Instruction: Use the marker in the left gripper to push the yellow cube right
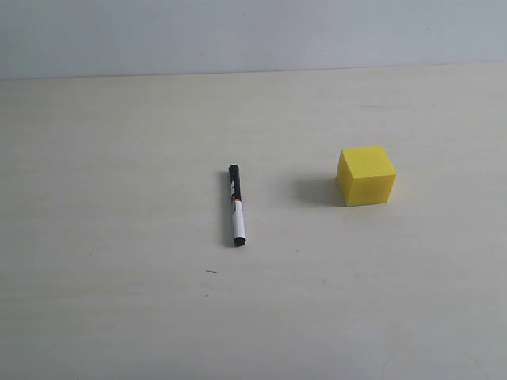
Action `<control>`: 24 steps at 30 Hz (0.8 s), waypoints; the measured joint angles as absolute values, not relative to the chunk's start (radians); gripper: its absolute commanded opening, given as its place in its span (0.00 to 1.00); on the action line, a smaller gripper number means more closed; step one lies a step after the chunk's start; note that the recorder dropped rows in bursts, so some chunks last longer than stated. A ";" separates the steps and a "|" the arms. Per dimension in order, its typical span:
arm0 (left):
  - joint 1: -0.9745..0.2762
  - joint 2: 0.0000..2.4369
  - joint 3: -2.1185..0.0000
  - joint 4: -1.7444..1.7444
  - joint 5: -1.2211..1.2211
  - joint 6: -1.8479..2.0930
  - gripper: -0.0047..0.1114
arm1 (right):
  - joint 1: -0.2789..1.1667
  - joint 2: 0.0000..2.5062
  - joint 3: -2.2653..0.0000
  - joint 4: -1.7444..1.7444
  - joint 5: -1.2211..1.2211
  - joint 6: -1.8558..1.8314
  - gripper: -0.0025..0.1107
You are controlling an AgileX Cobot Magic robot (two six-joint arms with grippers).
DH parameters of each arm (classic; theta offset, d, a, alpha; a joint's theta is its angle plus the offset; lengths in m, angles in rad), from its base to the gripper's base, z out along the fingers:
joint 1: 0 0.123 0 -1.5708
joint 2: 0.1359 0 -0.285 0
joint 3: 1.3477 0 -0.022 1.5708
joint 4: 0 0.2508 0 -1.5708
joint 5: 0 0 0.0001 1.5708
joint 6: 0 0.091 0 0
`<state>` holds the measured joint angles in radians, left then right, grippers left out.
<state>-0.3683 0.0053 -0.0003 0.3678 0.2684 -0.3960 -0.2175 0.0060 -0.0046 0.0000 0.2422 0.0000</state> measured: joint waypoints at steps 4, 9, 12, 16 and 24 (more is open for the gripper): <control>-0.368 0.005 0.000 0.368 0.268 -0.396 0.04 | -0.217 0.006 -0.005 0.000 0.242 0.000 0.02; -0.353 0.005 0.000 0.368 0.268 -0.394 0.04 | -0.217 0.006 -0.005 0.000 0.242 0.000 0.02; -0.305 0.005 0.000 0.368 0.268 -0.394 0.04 | -0.217 0.006 -0.005 0.000 0.242 0.000 0.02; -0.250 0.005 0.000 0.368 0.268 -0.394 0.04 | -0.217 0.006 -0.005 0.000 0.242 0.000 0.02; -0.240 0.005 0.000 0.368 0.268 -0.394 0.04 | -0.217 0.006 -0.005 0.000 0.242 0.000 0.02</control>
